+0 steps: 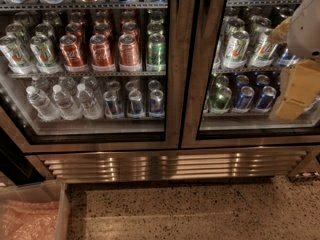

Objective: Open left fridge door

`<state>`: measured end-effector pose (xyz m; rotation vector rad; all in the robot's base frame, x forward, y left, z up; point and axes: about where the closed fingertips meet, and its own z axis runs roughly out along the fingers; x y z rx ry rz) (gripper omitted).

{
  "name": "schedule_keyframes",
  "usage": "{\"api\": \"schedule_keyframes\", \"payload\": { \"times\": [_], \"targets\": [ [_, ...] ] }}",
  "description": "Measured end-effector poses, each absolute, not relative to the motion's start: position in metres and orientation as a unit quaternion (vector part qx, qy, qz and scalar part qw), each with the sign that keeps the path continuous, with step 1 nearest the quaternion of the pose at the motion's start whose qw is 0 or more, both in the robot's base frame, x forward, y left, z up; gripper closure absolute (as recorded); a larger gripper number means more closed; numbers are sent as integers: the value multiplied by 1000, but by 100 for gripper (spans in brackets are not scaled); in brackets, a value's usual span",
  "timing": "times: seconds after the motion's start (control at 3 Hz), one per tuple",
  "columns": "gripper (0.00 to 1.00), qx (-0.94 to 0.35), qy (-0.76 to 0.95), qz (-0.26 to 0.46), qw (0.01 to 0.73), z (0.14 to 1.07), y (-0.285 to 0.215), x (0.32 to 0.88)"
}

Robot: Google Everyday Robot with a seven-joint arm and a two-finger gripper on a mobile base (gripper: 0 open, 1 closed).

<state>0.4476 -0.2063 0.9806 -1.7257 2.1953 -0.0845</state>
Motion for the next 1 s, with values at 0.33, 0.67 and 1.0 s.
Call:
{"api": "schedule_keyframes", "payload": {
  "times": [0.33,0.67,1.0],
  "targets": [
    [0,-632,754,-13,178,983,-168,465],
    [0,-631,754,-16,181,984,-168,465],
    [0,-608,762,-1,220,986,-162,478]
  ]
}}
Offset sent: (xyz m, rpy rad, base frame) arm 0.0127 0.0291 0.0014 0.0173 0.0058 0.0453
